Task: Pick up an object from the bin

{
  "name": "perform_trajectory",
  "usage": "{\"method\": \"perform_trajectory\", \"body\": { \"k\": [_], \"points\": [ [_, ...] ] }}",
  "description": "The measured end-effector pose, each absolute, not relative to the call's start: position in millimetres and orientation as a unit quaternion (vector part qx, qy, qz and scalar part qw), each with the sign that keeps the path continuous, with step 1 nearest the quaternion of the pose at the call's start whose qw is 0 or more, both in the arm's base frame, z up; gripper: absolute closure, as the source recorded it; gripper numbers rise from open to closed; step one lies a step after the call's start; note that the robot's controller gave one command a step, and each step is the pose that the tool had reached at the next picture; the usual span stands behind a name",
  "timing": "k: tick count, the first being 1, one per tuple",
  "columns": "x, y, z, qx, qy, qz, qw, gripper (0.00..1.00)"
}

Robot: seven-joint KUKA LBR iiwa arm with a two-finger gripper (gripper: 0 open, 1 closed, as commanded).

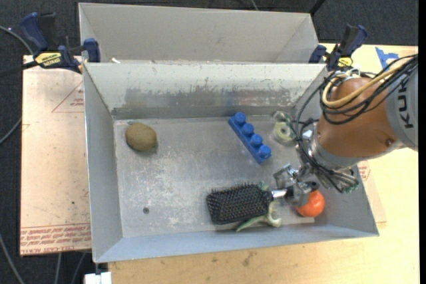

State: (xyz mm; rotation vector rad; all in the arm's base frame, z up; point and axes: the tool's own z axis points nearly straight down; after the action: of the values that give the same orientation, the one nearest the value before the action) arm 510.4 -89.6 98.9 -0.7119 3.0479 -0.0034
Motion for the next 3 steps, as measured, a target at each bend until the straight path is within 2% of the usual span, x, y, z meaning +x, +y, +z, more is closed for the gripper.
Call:
{"method": "perform_trajectory", "body": {
  "k": [1,2,3],
  "points": [
    [501.0,-99,84,-0.230,0.973,0.000,0.003,1.00],
    [503.8,-127,166,-0.078,0.997,-0.001,0.003,0.00],
    [502.9,-127,165,-0.078,0.997,0.000,0.001,0.00]
  ]
}}
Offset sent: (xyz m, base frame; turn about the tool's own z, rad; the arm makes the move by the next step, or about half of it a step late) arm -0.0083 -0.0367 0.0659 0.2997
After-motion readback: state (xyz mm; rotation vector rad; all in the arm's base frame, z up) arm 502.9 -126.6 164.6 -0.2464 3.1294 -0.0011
